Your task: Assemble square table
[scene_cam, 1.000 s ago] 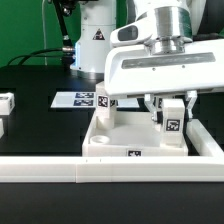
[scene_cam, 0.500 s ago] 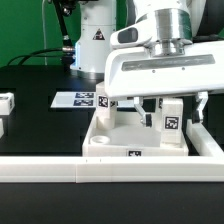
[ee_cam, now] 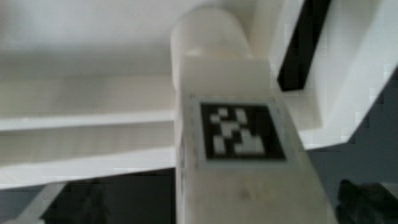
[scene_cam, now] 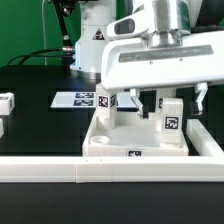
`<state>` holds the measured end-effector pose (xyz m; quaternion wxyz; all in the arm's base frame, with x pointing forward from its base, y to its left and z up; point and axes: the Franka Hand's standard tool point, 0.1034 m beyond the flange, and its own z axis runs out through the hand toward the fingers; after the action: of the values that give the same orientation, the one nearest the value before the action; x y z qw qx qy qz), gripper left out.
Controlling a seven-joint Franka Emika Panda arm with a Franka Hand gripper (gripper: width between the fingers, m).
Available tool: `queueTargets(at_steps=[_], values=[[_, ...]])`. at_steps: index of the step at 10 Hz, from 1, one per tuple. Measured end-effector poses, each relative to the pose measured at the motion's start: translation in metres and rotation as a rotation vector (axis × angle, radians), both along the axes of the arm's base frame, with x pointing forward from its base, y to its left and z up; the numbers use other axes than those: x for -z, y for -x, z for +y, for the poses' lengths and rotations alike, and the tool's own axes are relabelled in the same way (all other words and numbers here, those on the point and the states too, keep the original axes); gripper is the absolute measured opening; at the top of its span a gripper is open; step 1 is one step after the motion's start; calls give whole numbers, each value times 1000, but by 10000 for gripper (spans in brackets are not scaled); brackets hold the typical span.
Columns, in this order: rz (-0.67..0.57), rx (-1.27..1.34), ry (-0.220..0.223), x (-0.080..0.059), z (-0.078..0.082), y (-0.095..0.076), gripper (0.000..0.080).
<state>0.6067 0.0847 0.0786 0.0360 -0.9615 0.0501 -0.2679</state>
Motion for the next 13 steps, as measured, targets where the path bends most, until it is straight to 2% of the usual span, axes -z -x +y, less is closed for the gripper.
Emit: queueTargets(at_steps=[1,2,4,5,6,7,9,10,13], values=[[1,1,-7,-10,-1,-3,649],[4,2,-10,-15,-1,-4,649],[37,-2,-16,-11,1,-3,649],[97,-7,-27,-5,2,0,649],[220,-12,-53,0,2,0,649],[285,-15,-67,-1,0,-4,649],[450,-33,-89,1,-3,2,649],[491,-39,-97,0,-3,1,649],[479,-31,-92,1,-3,0,649]])
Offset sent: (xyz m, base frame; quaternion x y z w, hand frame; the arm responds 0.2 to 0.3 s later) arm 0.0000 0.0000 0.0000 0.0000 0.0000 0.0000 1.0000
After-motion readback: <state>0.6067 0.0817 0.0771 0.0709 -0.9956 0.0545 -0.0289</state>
